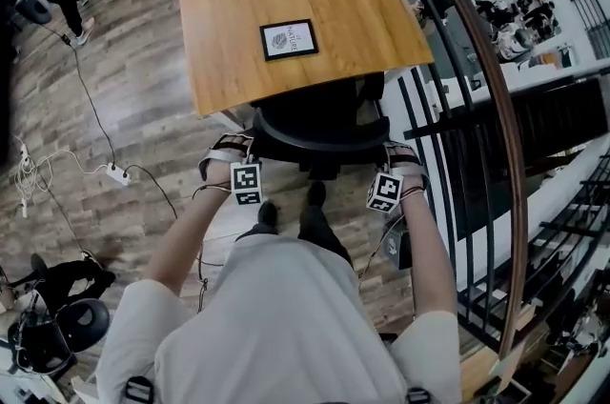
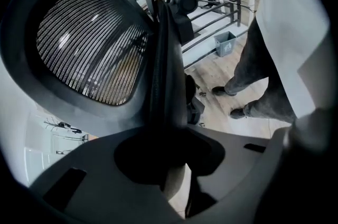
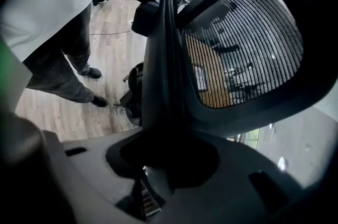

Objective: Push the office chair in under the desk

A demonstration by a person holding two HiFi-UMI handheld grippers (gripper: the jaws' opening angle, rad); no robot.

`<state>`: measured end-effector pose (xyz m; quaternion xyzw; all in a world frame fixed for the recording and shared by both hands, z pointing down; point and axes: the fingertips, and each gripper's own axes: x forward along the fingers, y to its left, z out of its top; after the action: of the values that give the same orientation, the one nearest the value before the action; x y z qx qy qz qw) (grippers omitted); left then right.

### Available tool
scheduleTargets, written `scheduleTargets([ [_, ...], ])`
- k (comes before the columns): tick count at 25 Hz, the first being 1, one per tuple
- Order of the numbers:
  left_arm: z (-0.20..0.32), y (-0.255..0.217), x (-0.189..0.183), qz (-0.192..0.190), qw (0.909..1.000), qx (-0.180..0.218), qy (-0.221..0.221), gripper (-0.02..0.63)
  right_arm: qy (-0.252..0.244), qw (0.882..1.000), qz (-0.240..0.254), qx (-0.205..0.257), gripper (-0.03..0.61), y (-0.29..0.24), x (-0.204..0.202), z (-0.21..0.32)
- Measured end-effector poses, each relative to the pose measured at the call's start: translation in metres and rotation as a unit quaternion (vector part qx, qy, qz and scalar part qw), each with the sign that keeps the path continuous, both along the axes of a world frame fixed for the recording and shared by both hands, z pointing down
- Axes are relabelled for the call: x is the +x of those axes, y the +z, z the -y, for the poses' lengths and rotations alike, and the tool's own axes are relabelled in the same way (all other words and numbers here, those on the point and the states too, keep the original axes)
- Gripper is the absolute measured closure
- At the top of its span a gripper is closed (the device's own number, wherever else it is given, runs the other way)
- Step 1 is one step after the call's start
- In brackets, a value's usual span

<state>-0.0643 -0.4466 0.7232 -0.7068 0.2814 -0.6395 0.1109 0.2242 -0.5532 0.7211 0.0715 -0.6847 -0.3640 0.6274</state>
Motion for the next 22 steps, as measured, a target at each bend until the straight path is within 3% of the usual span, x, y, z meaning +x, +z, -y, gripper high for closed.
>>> scheduleTargets([
  [22, 0.086, -0.006, -0.003, 0.02, 0.9929, 0.009, -0.117, 0.535, -0.136, 0.991, 0.001, 0.019, 0.476, -0.011, -0.034, 0.152],
])
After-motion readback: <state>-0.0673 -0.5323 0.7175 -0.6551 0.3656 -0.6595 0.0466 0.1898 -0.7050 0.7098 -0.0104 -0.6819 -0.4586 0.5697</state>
